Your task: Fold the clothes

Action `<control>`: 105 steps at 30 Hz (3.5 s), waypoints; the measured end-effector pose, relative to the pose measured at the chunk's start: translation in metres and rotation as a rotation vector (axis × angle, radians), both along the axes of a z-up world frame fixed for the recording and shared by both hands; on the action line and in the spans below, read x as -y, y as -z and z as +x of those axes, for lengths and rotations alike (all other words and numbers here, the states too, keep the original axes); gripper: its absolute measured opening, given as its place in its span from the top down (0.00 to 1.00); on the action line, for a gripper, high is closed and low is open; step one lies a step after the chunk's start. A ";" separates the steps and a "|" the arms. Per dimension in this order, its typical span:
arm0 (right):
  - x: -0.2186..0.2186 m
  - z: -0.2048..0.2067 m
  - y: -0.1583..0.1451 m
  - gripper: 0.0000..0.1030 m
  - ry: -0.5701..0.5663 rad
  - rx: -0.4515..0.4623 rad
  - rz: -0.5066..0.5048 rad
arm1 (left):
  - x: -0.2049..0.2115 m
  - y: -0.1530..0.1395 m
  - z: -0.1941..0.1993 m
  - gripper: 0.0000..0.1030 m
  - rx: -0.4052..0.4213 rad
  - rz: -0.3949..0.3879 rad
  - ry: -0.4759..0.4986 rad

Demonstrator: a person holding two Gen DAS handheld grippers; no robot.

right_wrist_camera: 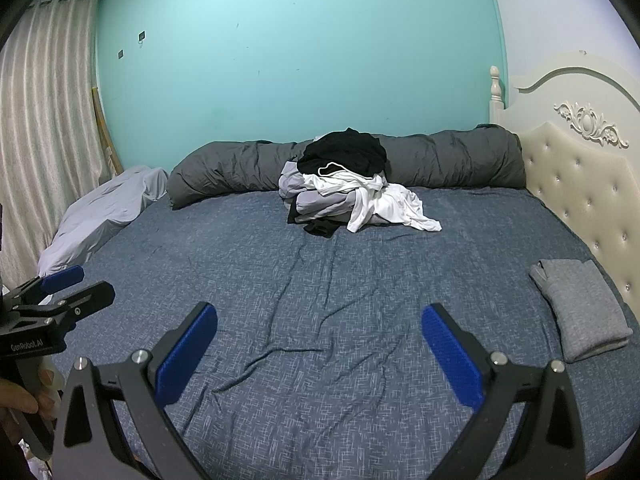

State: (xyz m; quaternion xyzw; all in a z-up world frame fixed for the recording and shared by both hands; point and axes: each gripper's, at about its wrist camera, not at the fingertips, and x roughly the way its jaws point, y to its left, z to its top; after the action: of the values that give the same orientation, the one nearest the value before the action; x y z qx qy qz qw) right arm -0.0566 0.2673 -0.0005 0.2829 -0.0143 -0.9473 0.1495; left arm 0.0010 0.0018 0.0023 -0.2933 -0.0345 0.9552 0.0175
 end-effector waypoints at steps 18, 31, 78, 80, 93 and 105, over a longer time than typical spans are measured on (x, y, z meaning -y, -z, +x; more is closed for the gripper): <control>-0.001 -0.001 0.002 0.00 -0.001 0.002 -0.001 | -0.002 0.000 -0.002 0.00 0.003 -0.003 -0.003; -0.003 -0.012 0.006 0.00 -0.001 0.013 -0.003 | -0.001 0.002 -0.014 0.00 0.015 -0.015 -0.016; 0.046 -0.445 0.116 0.01 -0.096 0.067 0.067 | 0.080 0.129 -0.398 0.00 0.187 0.076 -0.182; 0.052 -0.470 0.114 0.04 -0.084 0.087 0.059 | 0.087 0.128 -0.410 0.00 0.201 0.090 -0.188; 0.094 -0.622 0.119 0.15 -0.051 0.130 0.132 | 0.137 0.137 -0.481 0.00 0.265 0.167 -0.244; 0.131 -0.690 0.144 0.64 -0.053 0.171 0.258 | 0.160 0.152 -0.519 0.00 0.294 0.194 -0.256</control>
State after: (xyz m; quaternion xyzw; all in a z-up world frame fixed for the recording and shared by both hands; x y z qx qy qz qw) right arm -0.7468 0.1366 -0.1448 0.3796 0.1024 -0.9095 0.1353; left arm -0.5177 -0.1580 -0.1496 -0.4197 -0.1657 0.8887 -0.0810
